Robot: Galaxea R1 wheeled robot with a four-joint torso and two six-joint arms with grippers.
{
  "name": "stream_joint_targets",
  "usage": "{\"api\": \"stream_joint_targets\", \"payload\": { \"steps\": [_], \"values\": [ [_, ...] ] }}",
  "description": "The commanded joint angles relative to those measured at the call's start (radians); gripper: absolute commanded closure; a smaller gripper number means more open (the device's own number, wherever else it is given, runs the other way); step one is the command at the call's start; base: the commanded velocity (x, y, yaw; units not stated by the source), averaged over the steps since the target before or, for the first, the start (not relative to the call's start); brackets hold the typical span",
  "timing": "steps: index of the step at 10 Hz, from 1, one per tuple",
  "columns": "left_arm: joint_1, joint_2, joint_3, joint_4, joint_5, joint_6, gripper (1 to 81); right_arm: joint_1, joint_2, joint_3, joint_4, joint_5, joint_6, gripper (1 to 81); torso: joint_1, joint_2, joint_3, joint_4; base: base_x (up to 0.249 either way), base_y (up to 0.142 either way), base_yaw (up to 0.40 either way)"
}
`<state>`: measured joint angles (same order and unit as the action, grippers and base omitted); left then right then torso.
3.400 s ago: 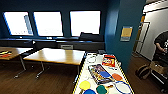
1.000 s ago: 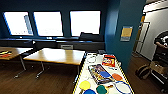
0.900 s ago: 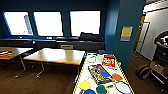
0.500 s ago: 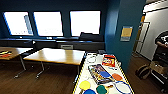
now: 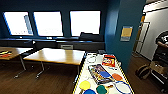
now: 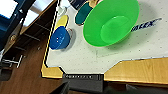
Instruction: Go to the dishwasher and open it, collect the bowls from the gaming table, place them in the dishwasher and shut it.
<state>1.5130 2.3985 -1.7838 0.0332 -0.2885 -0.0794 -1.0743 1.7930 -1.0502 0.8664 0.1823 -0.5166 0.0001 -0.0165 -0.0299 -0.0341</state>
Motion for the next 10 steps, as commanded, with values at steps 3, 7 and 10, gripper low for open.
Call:
{"api": "stream_joint_targets", "payload": {
  "steps": [3,7,10],
  "values": [
    [-0.047,-0.007,-0.028,0.005,0.040,0.001,1.0,0.191,-0.057,-0.114,0.109,-0.193,-0.002,1.0,0.000,0.000,0.000,0.000,0.000,0.000,0.000],
    [-0.047,-0.001,-0.028,0.004,0.040,0.001,1.0,0.256,-0.036,-0.200,0.132,-0.291,0.003,1.0,0.000,0.000,-0.028,0.000,0.000,0.000,0.000],
    [-0.047,-0.002,-0.026,0.004,0.040,0.001,1.0,0.282,-0.027,-0.237,0.141,-0.337,0.003,1.0,0.000,0.000,-0.078,0.000,0.000,0.000,0.000]
  ]
}}
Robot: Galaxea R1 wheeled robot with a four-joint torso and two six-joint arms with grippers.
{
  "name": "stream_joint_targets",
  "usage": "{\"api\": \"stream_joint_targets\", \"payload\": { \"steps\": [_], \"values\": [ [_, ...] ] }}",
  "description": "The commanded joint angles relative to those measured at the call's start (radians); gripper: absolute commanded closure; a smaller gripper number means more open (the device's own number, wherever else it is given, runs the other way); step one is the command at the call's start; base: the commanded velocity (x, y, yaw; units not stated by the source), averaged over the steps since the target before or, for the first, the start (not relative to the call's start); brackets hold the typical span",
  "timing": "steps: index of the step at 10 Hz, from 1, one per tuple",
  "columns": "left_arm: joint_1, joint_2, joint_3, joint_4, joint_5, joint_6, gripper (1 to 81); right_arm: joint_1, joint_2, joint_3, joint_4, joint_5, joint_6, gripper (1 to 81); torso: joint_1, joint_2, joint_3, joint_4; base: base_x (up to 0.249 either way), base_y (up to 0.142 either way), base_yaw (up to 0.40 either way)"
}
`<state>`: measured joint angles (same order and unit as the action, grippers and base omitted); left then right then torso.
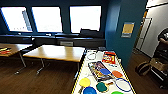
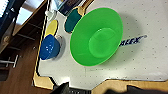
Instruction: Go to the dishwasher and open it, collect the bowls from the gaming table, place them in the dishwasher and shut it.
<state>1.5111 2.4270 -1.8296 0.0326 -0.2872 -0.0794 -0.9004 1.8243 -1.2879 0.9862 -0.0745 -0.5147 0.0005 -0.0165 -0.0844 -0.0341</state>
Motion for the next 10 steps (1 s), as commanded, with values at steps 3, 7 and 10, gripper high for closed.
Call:
{"api": "stream_joint_targets", "payload": {
  "steps": [3,7,10],
  "values": [
    [-0.047,-0.071,0.081,0.006,0.031,0.000,1.0,0.154,-0.069,-0.025,0.039,-0.130,0.001,1.0,0.000,0.001,-0.008,0.000,0.000,0.000,0.000],
    [-0.054,-0.111,0.131,0.004,0.031,-0.002,1.0,0.263,-0.035,-0.213,0.074,-0.318,0.016,1.0,0.000,0.001,-0.007,0.000,0.000,0.000,0.000],
    [-0.058,-0.104,0.127,0.003,0.033,-0.002,1.0,0.271,0.077,-0.392,0.074,-0.407,0.030,1.0,0.001,0.001,-0.007,0.000,0.000,0.000,0.000]
  ]
}}
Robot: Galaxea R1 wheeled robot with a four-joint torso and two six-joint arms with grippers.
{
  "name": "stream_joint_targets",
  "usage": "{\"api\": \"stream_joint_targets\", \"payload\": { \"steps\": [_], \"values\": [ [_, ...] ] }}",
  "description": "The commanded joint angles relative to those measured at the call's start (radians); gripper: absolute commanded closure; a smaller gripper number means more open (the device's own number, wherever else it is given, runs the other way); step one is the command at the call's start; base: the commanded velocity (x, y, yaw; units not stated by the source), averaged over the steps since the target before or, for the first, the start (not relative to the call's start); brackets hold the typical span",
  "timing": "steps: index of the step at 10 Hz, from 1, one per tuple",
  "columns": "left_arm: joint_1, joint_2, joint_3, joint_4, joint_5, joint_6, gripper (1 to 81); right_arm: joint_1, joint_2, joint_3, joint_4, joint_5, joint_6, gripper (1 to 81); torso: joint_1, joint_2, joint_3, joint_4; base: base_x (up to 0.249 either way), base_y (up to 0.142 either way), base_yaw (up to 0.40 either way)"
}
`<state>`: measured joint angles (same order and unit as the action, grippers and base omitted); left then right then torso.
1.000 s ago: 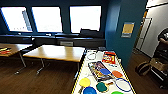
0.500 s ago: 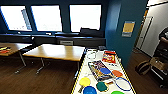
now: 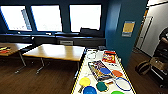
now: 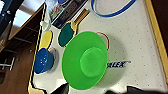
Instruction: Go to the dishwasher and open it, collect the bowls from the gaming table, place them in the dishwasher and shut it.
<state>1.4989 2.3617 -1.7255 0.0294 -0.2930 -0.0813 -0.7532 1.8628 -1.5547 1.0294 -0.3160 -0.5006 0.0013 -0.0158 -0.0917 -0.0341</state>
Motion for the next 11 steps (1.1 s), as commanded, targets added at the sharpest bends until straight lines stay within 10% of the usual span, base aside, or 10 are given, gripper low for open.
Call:
{"api": "stream_joint_targets", "payload": {
  "steps": [1,11],
  "values": [
    [-0.045,-0.038,0.021,0.004,0.038,0.000,1.0,0.123,0.075,-0.174,0.031,-0.180,0.016,1.0,0.000,0.000,0.000,0.000,0.000,0.000,0.000],
    [-0.045,-0.019,0.001,0.004,0.041,-0.011,1.0,0.108,0.313,-0.508,0.035,-0.295,0.024,1.0,0.000,0.001,0.000,0.000,0.000,0.000,0.000]
  ]
}}
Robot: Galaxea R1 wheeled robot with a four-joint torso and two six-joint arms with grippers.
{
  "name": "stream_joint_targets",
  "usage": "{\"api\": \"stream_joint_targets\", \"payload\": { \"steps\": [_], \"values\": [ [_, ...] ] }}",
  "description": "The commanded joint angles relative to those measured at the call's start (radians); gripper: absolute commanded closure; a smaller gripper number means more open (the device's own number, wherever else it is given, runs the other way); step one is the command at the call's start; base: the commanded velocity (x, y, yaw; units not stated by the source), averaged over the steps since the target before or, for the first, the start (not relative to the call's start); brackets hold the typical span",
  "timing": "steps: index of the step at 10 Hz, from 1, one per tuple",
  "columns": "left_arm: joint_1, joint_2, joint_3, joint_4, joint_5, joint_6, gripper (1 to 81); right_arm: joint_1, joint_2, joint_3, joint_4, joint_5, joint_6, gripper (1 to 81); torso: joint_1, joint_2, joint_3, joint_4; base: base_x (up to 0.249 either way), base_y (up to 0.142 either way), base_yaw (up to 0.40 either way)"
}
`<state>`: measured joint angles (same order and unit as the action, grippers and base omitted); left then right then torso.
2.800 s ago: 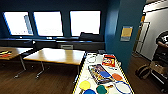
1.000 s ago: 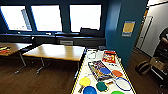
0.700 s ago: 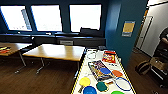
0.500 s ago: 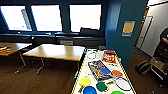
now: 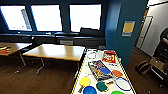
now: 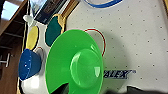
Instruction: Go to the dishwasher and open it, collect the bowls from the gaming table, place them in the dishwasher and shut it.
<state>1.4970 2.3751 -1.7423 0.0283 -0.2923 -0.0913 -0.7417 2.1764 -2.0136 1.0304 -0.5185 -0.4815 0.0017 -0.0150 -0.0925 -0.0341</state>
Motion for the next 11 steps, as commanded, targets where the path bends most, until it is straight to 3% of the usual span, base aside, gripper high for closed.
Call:
{"api": "stream_joint_targets", "payload": {
  "steps": [1,6,9,11],
  "values": [
    [-0.042,-0.032,0.017,0.005,0.041,-0.002,1.0,0.093,0.019,-0.071,0.036,-0.092,0.004,1.0,0.000,0.000,0.000,0.000,0.000,0.000,0.000],
    [-0.044,-0.029,0.001,0.005,0.044,-0.012,1.0,0.087,0.108,-0.252,0.037,-0.143,0.003,1.0,0.000,0.000,0.000,0.000,0.000,0.000,0.000],
    [-0.043,-0.025,0.003,0.005,0.045,-0.022,1.0,0.063,0.193,-0.442,0.033,-0.182,-0.005,1.0,0.000,0.000,0.000,0.000,0.000,0.000,0.000],
    [-0.044,-0.022,0.001,0.004,0.048,-0.022,1.0,0.067,0.242,-0.526,0.039,-0.253,-0.006,1.0,0.000,0.000,0.000,0.000,0.000,0.000,0.000]
  ]
}}
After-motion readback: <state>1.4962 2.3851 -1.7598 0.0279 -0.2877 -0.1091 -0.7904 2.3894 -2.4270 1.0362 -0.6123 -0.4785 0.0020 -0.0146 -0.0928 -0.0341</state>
